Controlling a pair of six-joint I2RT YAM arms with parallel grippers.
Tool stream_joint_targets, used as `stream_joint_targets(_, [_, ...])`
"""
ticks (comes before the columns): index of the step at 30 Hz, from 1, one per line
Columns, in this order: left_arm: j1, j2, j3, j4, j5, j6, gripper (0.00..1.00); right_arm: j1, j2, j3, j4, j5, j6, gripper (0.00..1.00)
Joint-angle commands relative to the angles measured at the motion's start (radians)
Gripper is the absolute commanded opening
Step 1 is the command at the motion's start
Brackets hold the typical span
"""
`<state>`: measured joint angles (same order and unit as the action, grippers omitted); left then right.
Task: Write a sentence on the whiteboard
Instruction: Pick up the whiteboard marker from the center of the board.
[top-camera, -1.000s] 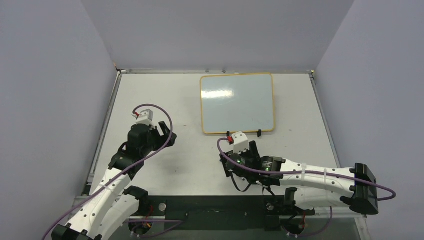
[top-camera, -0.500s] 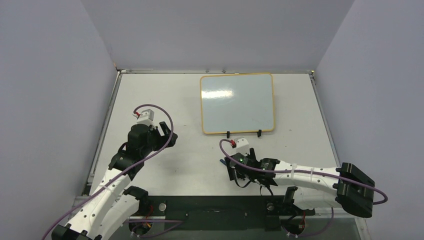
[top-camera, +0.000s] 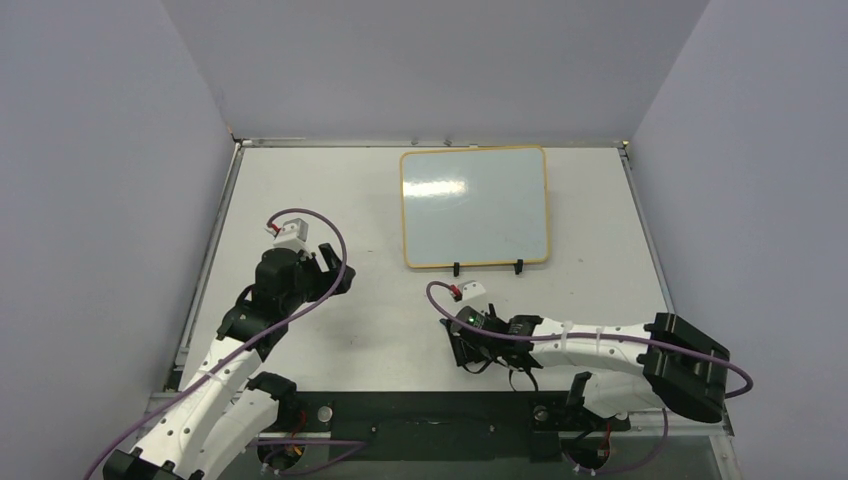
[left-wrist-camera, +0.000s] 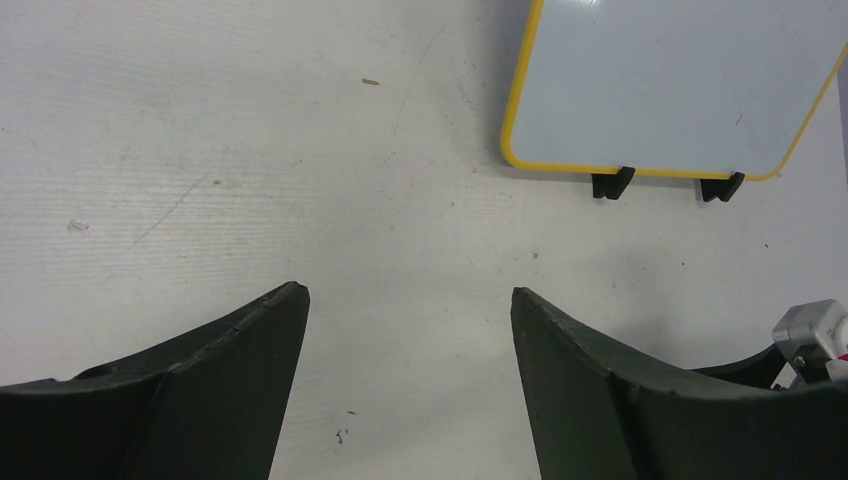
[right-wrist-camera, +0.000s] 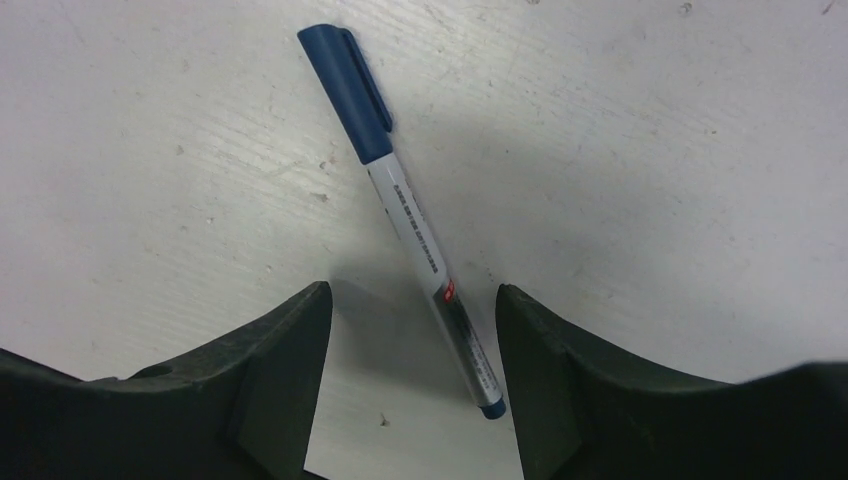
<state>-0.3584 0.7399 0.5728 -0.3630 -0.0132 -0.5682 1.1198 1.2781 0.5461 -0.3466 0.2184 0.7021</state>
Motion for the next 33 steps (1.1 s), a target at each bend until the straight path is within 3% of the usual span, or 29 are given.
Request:
stream_joint_targets(1, [-0.004, -0.013, 0.011, 0.034, 0.004, 0.009, 0.72, 0.006, 0.035, 0.024, 0.033, -0.026, 0.043, 0.56])
stream_joint_targets(5, [-0.004, -0.003, 0.013, 0.038, 0.005, 0.009, 0.72, 0.014, 0.066, 0.031, 0.036, -0.032, 0.043, 0.44])
stream_joint_targets(7, [-0.004, 0.003, 0.014, 0.039, 0.007, 0.009, 0.72, 0.018, 0.079, 0.036, 0.037, -0.037, 0.042, 0.32])
stream_joint_targets(10, [-0.004, 0.004, 0.016, 0.039, 0.009, 0.009, 0.72, 0.03, 0.092, 0.042, 0.04, -0.043, 0.04, 0.05])
stream_joint_targets(11, [-0.004, 0.002, 0.017, 0.036, 0.011, 0.009, 0.72, 0.034, 0.093, 0.043, 0.04, -0.042, 0.039, 0.01])
stream_joint_targets(20, [-0.005, -0.014, 0.038, 0.028, 0.08, 0.007, 0.72, 0.132, 0.029, 0.151, -0.044, 0.018, -0.006, 0.0])
stream_joint_targets(33, [-0.005, 0.04, 0.166, 0.117, 0.513, -0.03, 0.72, 0.173, -0.279, 0.204, -0.039, 0.054, -0.089, 0.0])
